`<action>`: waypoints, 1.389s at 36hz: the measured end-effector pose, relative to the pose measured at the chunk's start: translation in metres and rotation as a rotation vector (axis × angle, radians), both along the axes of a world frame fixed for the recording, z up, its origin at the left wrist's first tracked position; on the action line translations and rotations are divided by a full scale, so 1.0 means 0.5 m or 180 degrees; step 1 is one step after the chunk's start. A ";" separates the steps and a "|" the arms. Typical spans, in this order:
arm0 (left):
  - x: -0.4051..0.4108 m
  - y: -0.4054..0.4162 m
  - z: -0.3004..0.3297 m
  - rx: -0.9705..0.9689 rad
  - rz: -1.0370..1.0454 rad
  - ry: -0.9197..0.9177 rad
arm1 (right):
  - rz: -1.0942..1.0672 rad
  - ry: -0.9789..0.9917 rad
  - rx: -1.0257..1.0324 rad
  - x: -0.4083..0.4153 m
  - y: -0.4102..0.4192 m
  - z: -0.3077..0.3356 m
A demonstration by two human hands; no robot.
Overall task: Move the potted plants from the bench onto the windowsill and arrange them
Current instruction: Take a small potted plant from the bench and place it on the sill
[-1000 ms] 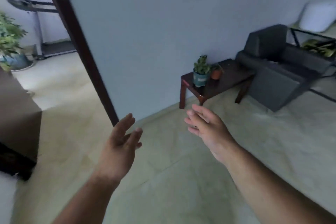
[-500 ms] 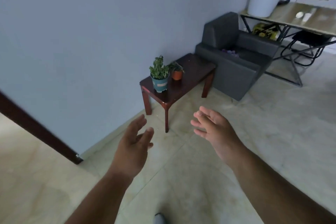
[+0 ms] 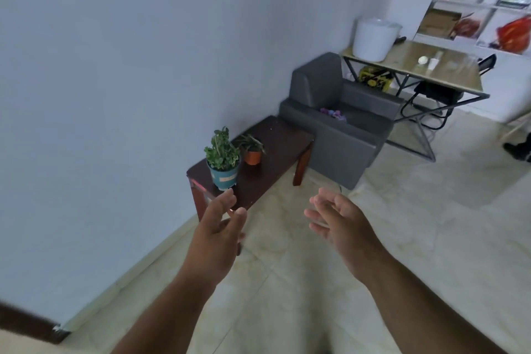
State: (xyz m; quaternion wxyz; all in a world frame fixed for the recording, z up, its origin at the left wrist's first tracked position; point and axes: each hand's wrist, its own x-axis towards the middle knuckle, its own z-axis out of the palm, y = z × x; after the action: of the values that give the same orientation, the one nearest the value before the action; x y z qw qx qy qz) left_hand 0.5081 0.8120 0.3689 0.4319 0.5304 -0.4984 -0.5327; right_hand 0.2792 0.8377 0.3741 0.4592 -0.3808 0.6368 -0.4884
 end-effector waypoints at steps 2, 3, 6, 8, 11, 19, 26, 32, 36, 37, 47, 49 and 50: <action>-0.024 -0.034 -0.012 0.0054 0.0049 -0.0015 | -0.0004 -0.0067 0.0027 -0.024 -0.038 -0.012; -0.039 -0.053 -0.016 0.0078 0.0071 -0.0015 | 0.0010 -0.0096 0.0037 -0.037 -0.058 -0.017; -0.089 -0.112 -0.034 0.0124 0.0097 -0.0058 | 0.0064 -0.0119 0.0071 -0.087 -0.114 -0.037; -0.130 -0.161 -0.048 0.0094 0.0107 -0.0133 | 0.0073 -0.0160 0.0077 -0.130 -0.159 -0.048; -0.205 -0.236 -0.066 0.0145 0.0144 -0.0197 | 0.0122 -0.0167 0.0116 -0.206 -0.230 -0.063; -0.385 -0.392 -0.108 0.0409 0.0464 -0.0179 | 0.0463 -0.0108 0.0260 -0.393 -0.408 -0.079; -0.468 -0.490 -0.129 0.0592 0.0600 -0.0298 | 0.0621 -0.0135 0.0412 -0.465 -0.554 -0.106; -0.473 -0.606 -0.162 0.0637 0.0792 -0.0273 | 0.0812 -0.0160 0.0593 -0.471 -0.669 -0.140; -0.466 -0.687 -0.191 0.0684 0.0920 -0.0202 | 0.0892 0.0015 0.0667 -0.474 -0.761 -0.154; -0.461 -0.711 -0.204 0.0724 0.0966 -0.0158 | 0.0924 0.0067 0.0695 -0.476 -0.786 -0.162; -0.470 -0.908 -0.276 0.1041 0.0978 -0.0055 | 0.1131 0.0237 0.1005 -0.491 -0.993 -0.216; -0.470 -0.942 -0.292 0.1083 0.1013 -0.0099 | 0.1211 0.0259 0.1069 -0.488 -1.030 -0.227; -0.471 -0.954 -0.296 0.1104 0.1029 -0.0136 | 0.1259 0.0270 0.1092 -0.485 -1.044 -0.229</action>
State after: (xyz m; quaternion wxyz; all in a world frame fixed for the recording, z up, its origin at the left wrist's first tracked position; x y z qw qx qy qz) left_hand 0.2728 0.3351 0.2209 0.4033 0.6807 -0.3171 -0.5229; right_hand 0.0366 0.3158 0.2598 0.5765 -0.4345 0.6422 -0.2577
